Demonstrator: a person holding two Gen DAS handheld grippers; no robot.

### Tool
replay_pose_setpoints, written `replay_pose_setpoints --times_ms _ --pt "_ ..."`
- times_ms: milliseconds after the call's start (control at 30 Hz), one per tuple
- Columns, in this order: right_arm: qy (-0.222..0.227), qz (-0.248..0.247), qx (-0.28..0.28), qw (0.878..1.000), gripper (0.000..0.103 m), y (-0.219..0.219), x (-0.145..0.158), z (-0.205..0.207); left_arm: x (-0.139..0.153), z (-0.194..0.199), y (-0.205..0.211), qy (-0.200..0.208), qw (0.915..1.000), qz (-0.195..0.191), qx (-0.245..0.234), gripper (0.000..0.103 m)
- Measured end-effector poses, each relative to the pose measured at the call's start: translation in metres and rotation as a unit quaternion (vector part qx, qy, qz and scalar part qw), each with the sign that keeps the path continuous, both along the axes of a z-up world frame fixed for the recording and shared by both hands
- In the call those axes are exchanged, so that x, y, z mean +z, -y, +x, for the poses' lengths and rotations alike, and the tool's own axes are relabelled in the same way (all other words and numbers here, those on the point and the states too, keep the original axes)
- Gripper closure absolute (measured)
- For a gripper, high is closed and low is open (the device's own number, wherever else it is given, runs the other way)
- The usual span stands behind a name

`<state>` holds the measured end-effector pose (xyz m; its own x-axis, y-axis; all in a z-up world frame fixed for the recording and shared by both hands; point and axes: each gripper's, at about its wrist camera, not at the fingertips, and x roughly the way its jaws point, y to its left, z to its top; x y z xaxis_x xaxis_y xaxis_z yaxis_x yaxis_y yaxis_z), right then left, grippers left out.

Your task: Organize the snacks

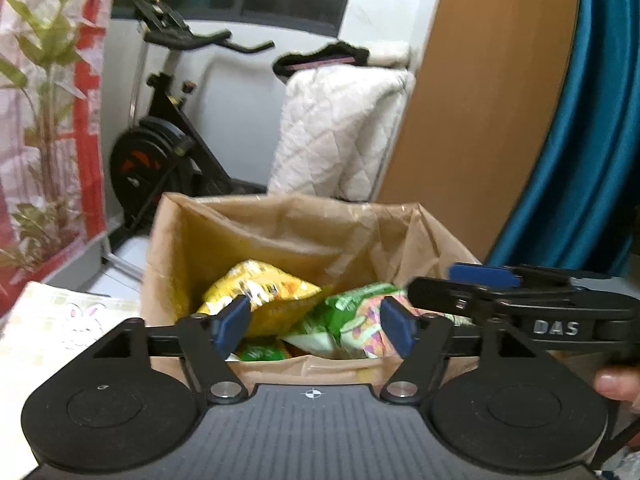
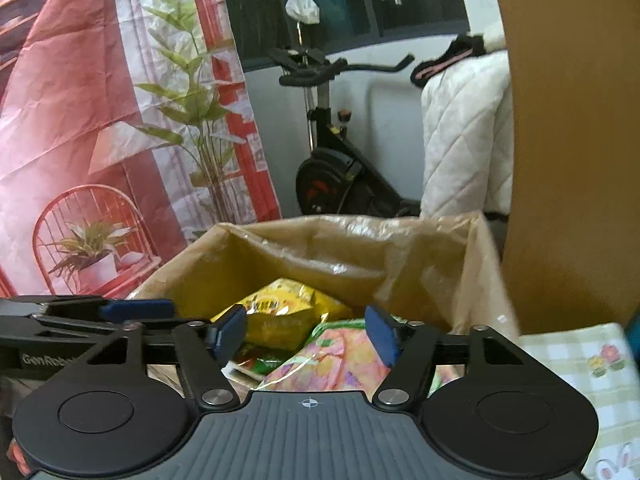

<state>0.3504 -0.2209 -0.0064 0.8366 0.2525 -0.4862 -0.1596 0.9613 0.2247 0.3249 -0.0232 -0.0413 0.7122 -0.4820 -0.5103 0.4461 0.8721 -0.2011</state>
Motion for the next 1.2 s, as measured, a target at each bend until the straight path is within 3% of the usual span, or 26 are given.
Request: replay_pose_setpoints --times_ms 100,300,533,733,1200 --pt "0.015 0.002 -0.009 1.0 0.016 0.005 0.014 -0.015 0.014 -0.011 -0.005 0.017 0.9997 0.007 0.015 0.021" --pt "0.048 -0.002 -0.042 0.998 0.001 0.013 0.038 -0.051 0.043 -0.05 -0.008 0.074 0.9949 0.047 0.049 0.013" --pt "0.069 -0.018 -0.061 0.996 0.001 0.014 0.058 -0.098 0.064 -0.096 -0.011 0.113 0.9892 0.062 0.069 0.01" --pt "0.082 -0.011 -0.068 0.994 0.001 0.012 0.066 -0.139 0.079 -0.135 -0.005 0.15 0.9782 0.097 0.105 0.008" --pt "0.083 -0.014 -0.068 0.994 0.001 0.0 0.068 -0.203 0.086 -0.199 -0.016 0.157 0.9762 0.056 0.138 0.008"
